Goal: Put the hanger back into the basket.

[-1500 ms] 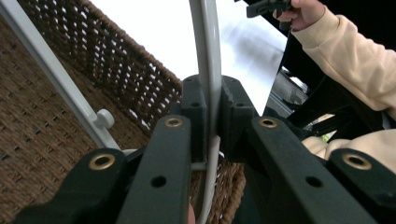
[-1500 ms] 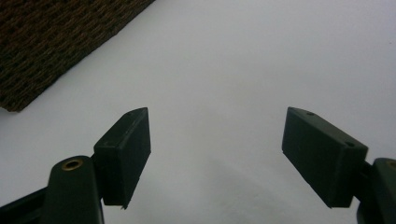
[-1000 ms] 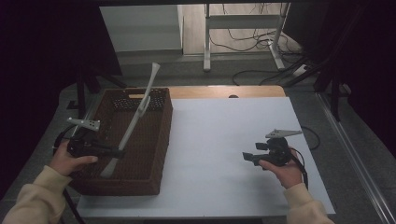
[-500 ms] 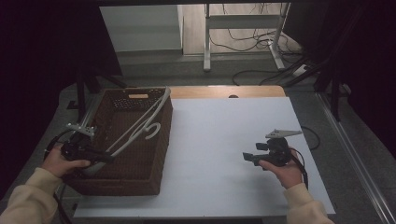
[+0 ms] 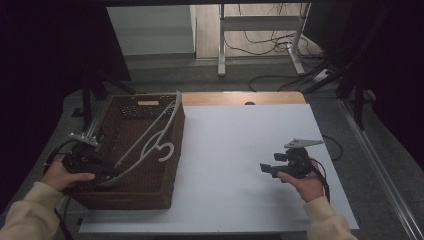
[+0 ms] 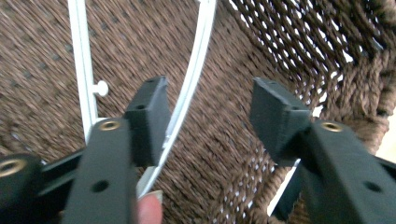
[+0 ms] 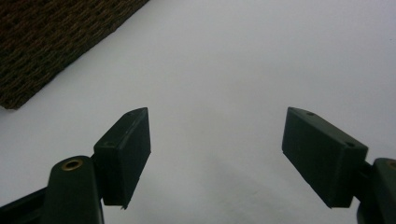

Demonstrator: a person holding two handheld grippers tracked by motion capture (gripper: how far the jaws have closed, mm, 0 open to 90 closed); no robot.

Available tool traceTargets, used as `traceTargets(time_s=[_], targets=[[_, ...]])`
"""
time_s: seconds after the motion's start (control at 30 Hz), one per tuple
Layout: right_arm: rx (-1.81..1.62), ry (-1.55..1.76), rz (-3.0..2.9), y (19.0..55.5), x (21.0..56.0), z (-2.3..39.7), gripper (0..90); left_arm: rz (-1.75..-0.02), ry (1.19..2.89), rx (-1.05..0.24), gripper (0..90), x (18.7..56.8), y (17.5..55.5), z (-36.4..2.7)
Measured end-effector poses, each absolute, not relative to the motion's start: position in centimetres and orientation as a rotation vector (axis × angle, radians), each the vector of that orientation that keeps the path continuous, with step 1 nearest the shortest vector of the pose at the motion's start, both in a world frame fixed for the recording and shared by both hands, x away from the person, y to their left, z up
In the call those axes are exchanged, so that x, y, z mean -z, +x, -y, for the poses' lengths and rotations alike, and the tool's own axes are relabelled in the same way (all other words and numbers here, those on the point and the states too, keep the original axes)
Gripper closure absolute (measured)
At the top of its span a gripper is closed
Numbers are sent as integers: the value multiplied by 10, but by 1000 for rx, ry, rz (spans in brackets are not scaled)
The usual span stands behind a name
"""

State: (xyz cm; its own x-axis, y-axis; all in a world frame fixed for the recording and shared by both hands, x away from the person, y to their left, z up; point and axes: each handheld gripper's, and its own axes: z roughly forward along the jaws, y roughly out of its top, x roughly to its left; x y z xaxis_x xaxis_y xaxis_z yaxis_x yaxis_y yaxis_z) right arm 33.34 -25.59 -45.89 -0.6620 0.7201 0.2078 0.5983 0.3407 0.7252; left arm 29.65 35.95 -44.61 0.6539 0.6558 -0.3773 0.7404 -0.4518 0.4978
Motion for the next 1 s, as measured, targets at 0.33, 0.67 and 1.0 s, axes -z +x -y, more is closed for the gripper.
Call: traceTargets(time_s=[0.33,0.67,1.0], targets=[[-1222,1213,-2443,333,459,255,234,-1031,2198,34,363,428,298,-324],[-1222,1212,-2442,333,459,256,234,-1050,2239,-6,359,426,319,-301],[-1216,1213,-2444,333,459,255,235,-1128,2317,-41,383,443,338,-292]])
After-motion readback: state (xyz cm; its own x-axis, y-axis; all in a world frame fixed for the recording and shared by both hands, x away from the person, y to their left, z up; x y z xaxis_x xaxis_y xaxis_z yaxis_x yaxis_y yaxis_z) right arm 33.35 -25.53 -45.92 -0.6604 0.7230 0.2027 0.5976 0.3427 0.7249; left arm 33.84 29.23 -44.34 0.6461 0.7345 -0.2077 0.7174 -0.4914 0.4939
